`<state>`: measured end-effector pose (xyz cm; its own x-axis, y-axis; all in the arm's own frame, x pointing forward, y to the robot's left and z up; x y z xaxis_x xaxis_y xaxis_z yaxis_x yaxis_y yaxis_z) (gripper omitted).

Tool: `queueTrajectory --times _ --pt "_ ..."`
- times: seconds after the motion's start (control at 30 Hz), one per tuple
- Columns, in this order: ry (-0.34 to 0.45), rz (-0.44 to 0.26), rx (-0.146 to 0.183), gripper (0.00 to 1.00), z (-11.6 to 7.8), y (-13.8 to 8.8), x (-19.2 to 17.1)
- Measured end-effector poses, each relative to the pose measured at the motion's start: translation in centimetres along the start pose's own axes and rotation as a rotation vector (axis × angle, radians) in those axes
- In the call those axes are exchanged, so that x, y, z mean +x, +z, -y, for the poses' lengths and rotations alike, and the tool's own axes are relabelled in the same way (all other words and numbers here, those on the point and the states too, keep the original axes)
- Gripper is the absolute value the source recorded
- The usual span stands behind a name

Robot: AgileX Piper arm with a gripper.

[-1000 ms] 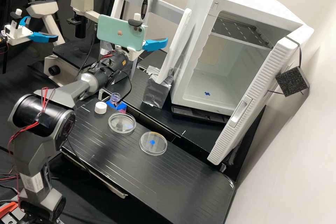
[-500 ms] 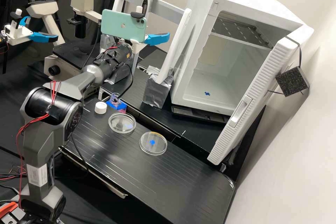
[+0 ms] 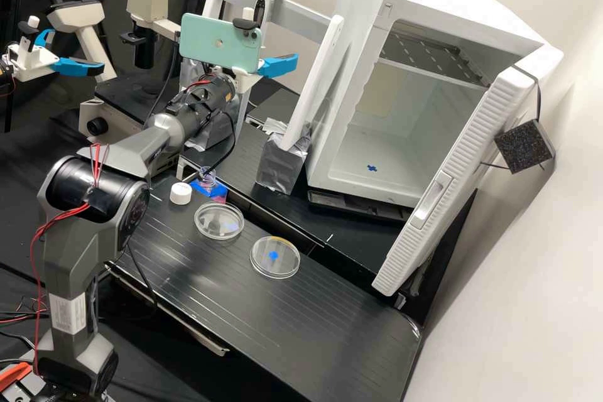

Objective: Use the pipette

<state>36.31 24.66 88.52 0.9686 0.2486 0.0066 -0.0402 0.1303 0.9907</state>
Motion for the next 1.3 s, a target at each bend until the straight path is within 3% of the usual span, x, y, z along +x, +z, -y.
queueTrajectory --times 1.3 --pt "-0.03 0.009 0.002 0.0 0.46 0.15 -0.02"
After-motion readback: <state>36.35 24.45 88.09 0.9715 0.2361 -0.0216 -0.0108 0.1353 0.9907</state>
